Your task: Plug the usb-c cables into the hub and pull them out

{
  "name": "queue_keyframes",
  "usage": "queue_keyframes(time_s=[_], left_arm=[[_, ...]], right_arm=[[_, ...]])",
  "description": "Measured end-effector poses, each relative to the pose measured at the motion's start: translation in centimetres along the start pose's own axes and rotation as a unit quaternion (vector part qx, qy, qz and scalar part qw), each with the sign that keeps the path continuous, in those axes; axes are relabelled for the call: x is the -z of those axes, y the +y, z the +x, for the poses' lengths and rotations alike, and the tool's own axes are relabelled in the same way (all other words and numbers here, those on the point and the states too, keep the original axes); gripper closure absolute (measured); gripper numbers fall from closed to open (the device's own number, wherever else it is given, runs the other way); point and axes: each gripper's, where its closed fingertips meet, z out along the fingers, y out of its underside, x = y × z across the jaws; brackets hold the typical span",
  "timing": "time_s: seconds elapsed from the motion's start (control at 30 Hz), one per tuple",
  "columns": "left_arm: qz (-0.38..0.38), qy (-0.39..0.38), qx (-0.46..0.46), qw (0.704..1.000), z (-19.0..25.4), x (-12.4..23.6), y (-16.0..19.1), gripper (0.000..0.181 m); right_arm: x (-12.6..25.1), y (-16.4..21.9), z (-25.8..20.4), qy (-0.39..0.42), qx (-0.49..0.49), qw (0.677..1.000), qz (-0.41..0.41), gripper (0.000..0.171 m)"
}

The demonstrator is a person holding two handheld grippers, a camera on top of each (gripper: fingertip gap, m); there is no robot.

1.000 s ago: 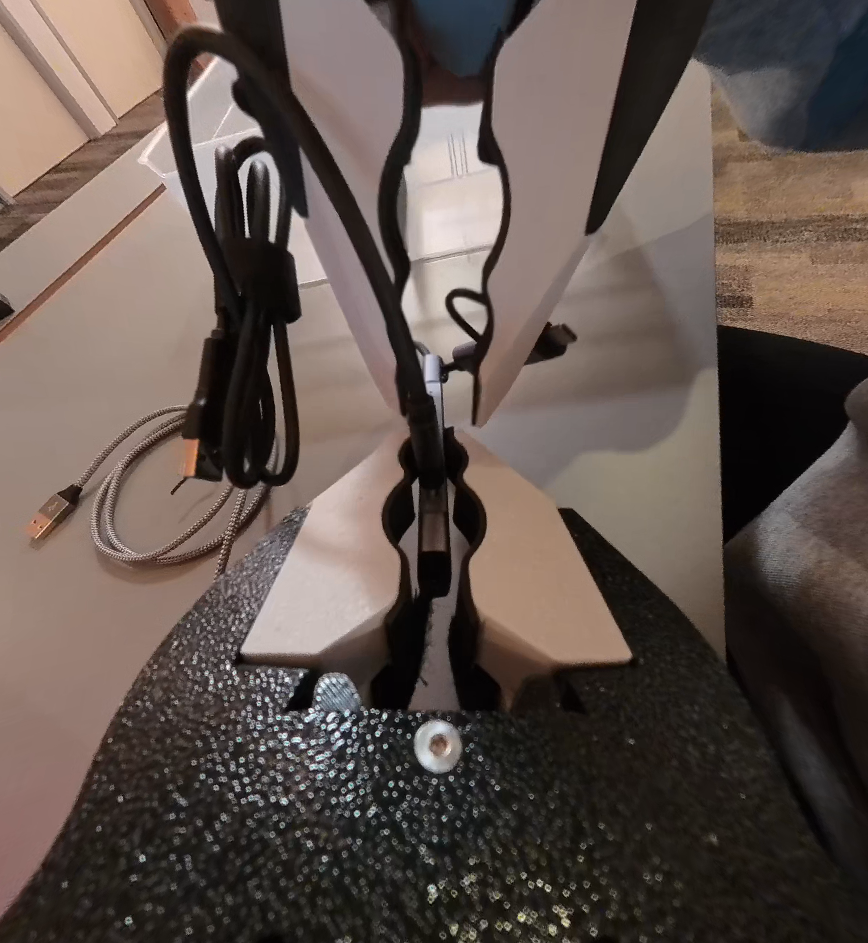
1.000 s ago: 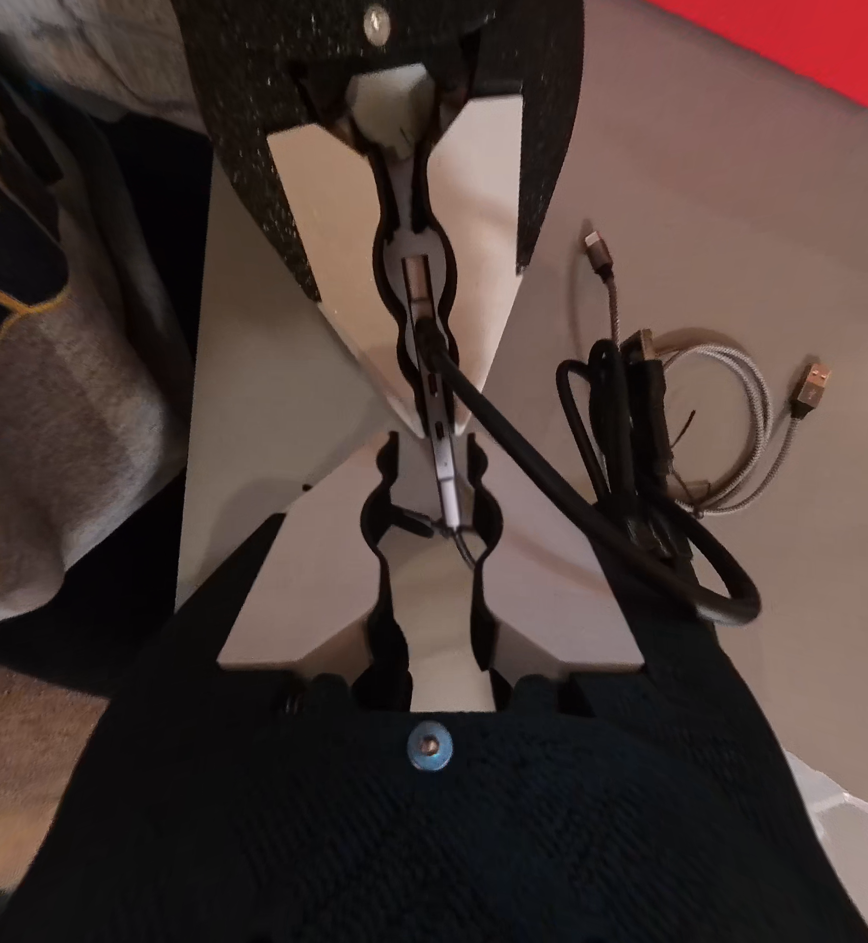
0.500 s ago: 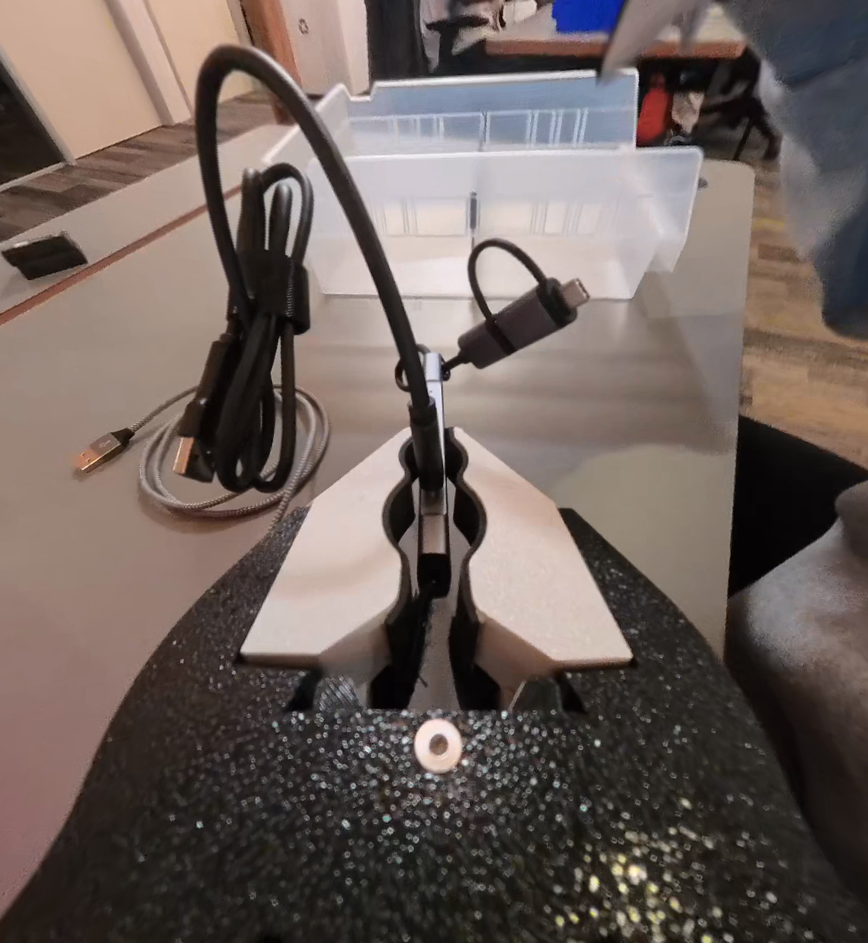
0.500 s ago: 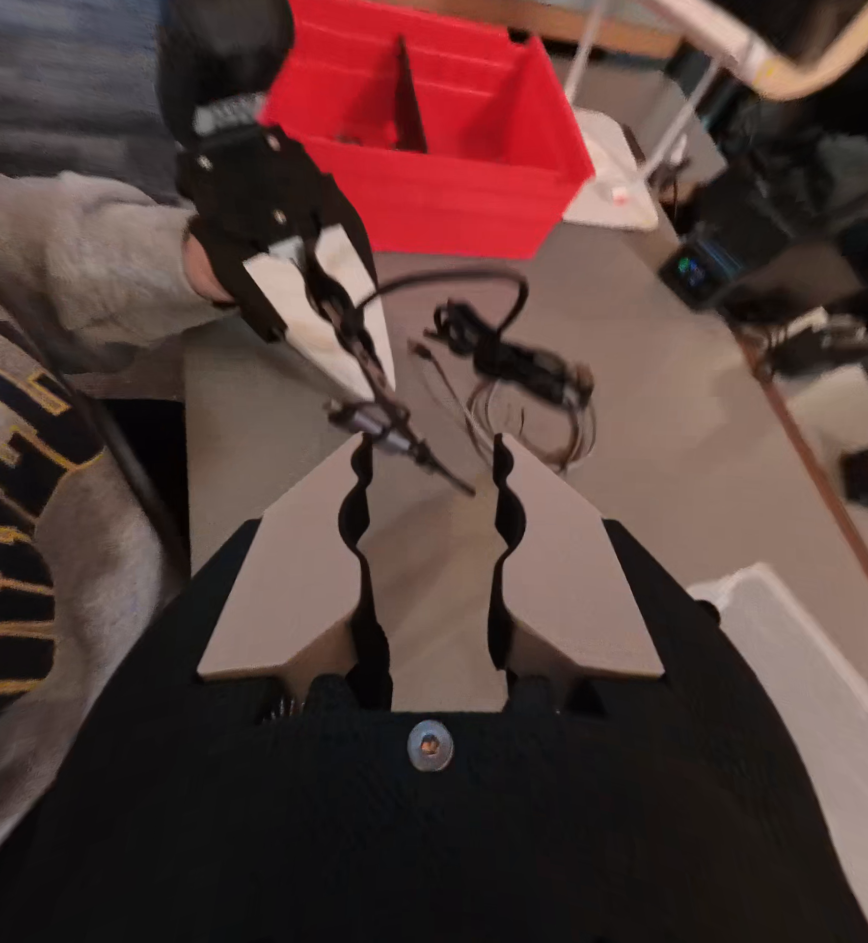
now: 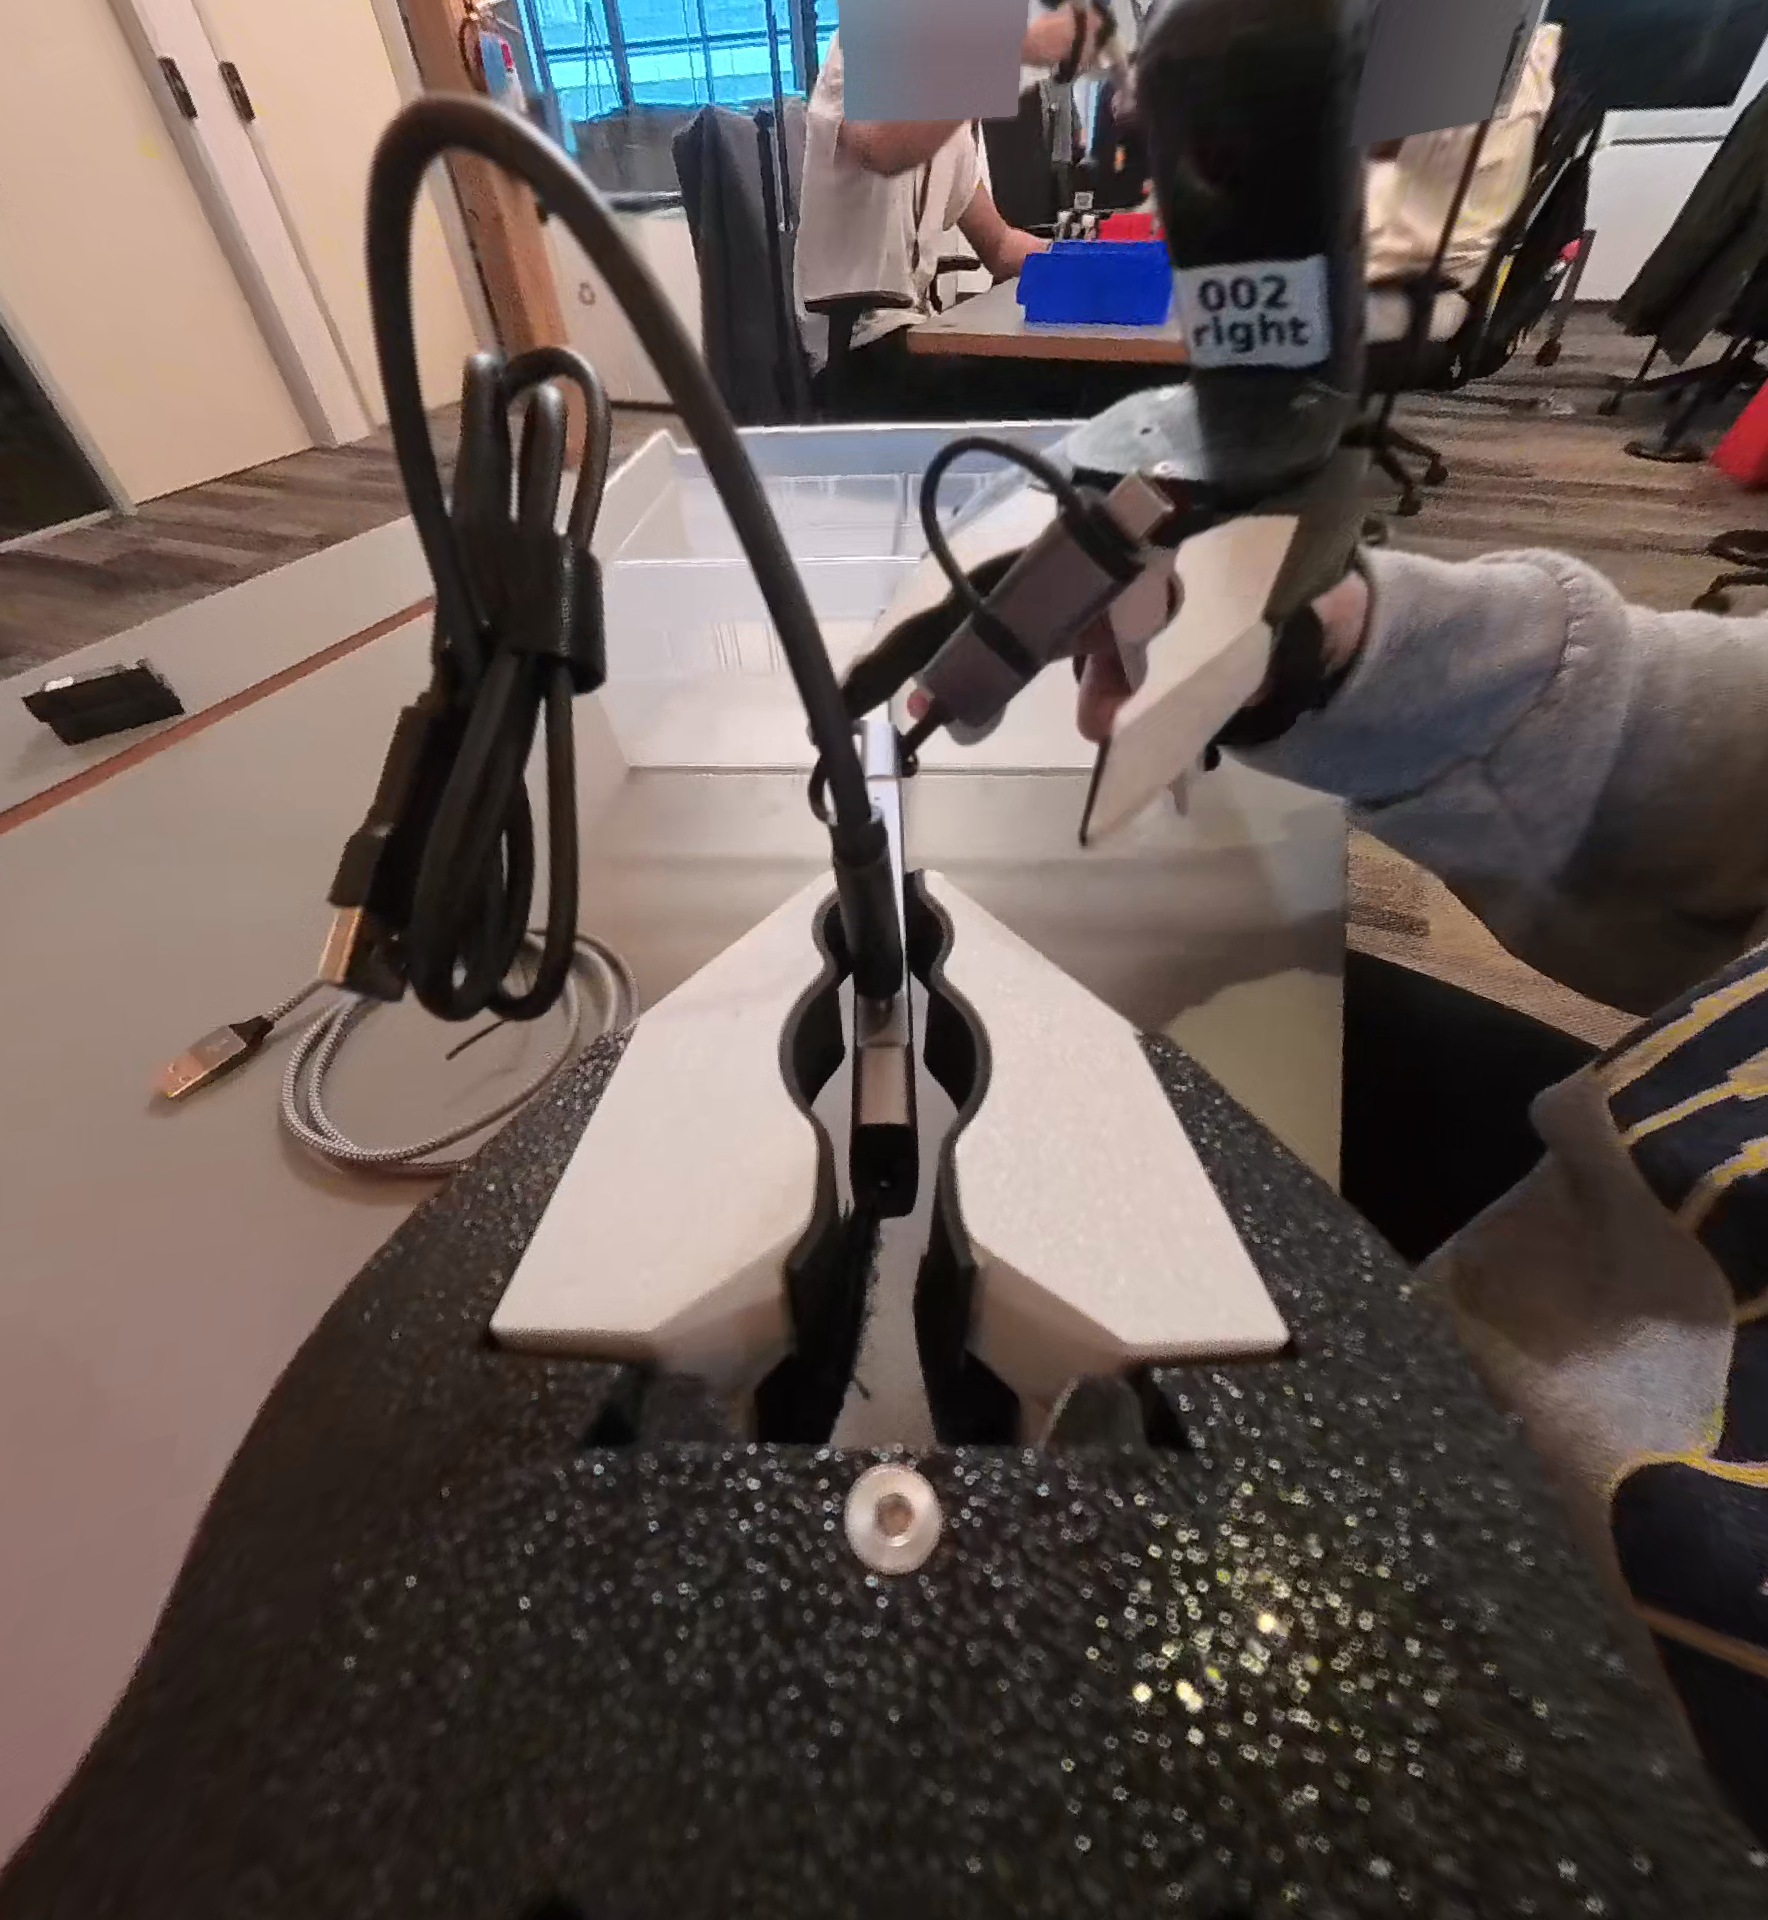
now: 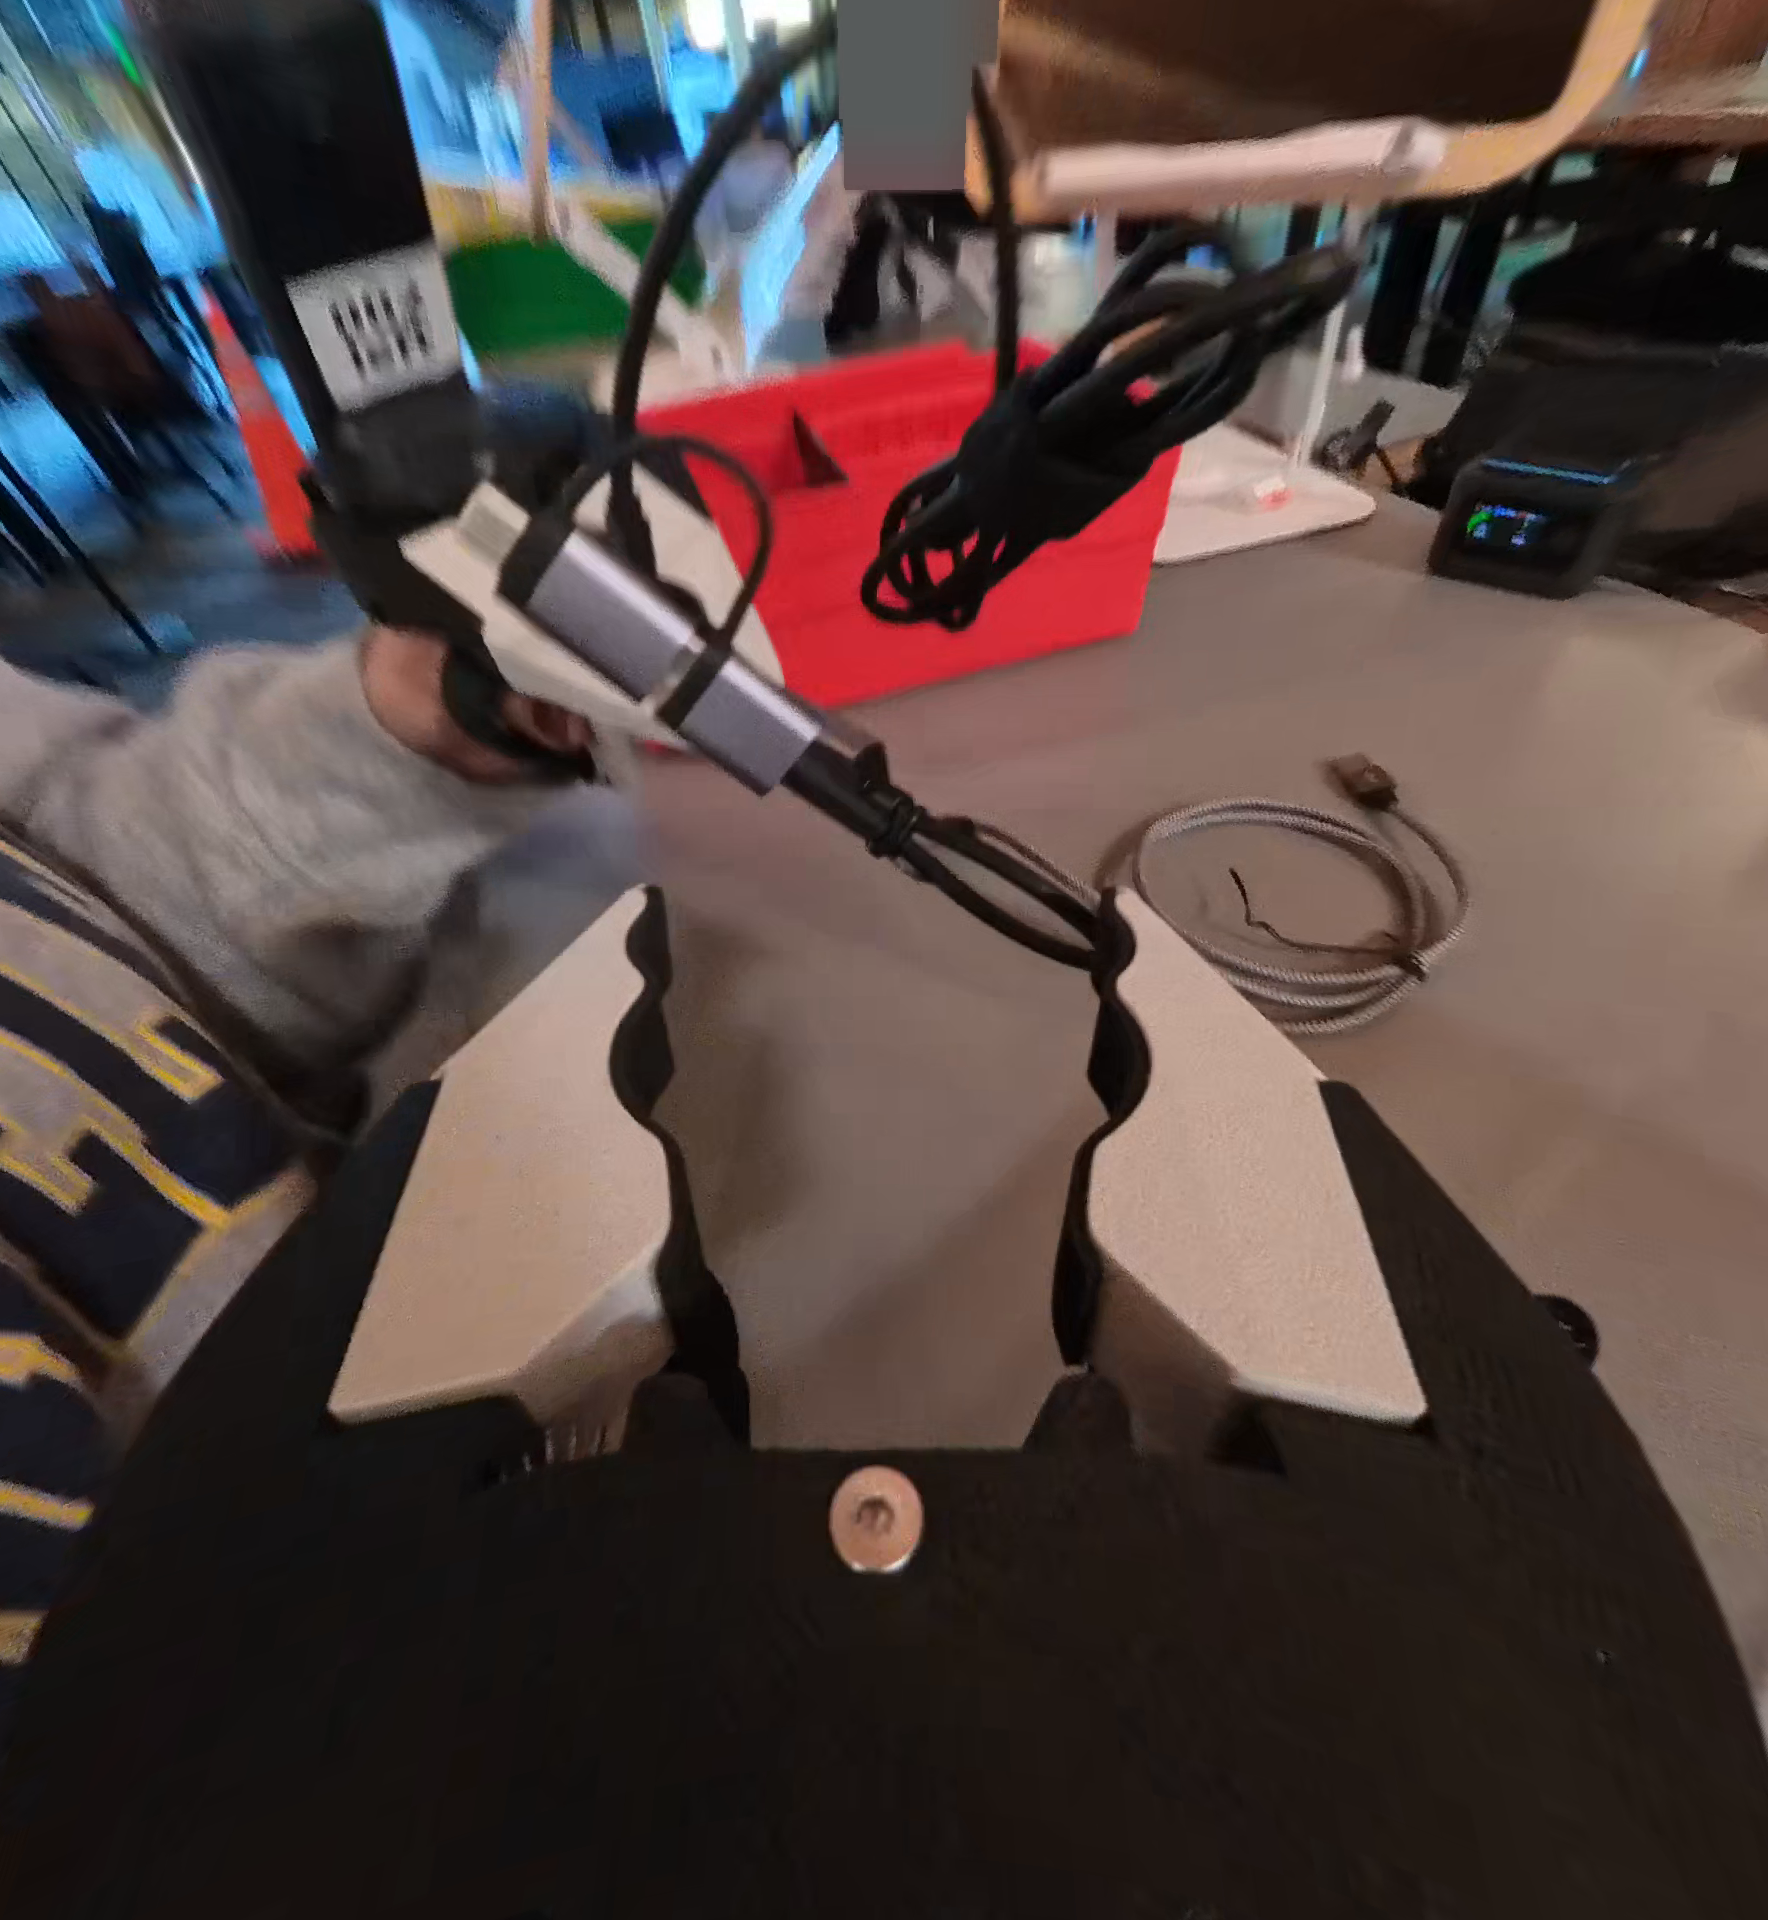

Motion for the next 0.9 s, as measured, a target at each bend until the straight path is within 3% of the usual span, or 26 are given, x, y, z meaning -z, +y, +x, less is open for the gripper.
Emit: queue_keyframes(time_s=[0.07, 0.13, 0.23, 0.33, 0.5, 0.73, 0.83, 0.9], left_arm=[[0.015, 0.014, 0.007, 1.000, 0.4, 0.1, -0.5, 0.175], [0.022, 0.030, 0.009, 0.999, 0.9, 0.2, -0.9, 0.175], [-0.005, 0.056, -0.025, 0.998, 2.1, 0.0, -0.3, 0.174], [-0.003, 0.094, -0.039, 0.995, 3.7, -0.3, -0.5, 0.175], [0.003, 0.106, -0.043, 0.993, 4.2, -0.3, -0.6, 0.174], [0.028, 0.134, -0.019, 0.990, 4.9, -0.3, -1.2, 0.173], [0.038, 0.152, 0.010, 0.988, 4.8, 0.2, -1.3, 0.156], [0.046, 0.146, 0.013, 0.988, 4.4, 0.5, -1.5, 0.160]], right_arm=[[0.4, -1.1, 0.6, 0.005, -0.025, 0.998, 0.054, 0.084], [1.0, -2.1, 1.1, 0.028, 0.017, 0.995, 0.095, 0.079], [0.6, -2.1, -1.5, -0.036, 0.093, 0.993, 0.058, 0.081], [-0.3, -0.7, -3.4, -0.091, 0.142, 0.985, -0.034, 0.111], [-0.3, -0.6, -5.6, -0.170, 0.155, 0.970, -0.076, 0.151], [0.2, -1.0, -5.7, -0.187, 0.164, 0.967, -0.058, 0.162], [0.4, -0.8, -4.9, -0.167, 0.175, 0.969, -0.055, 0.164], [0.6, -0.9, -4.7, -0.164, 0.172, 0.970, -0.050, 0.165]])
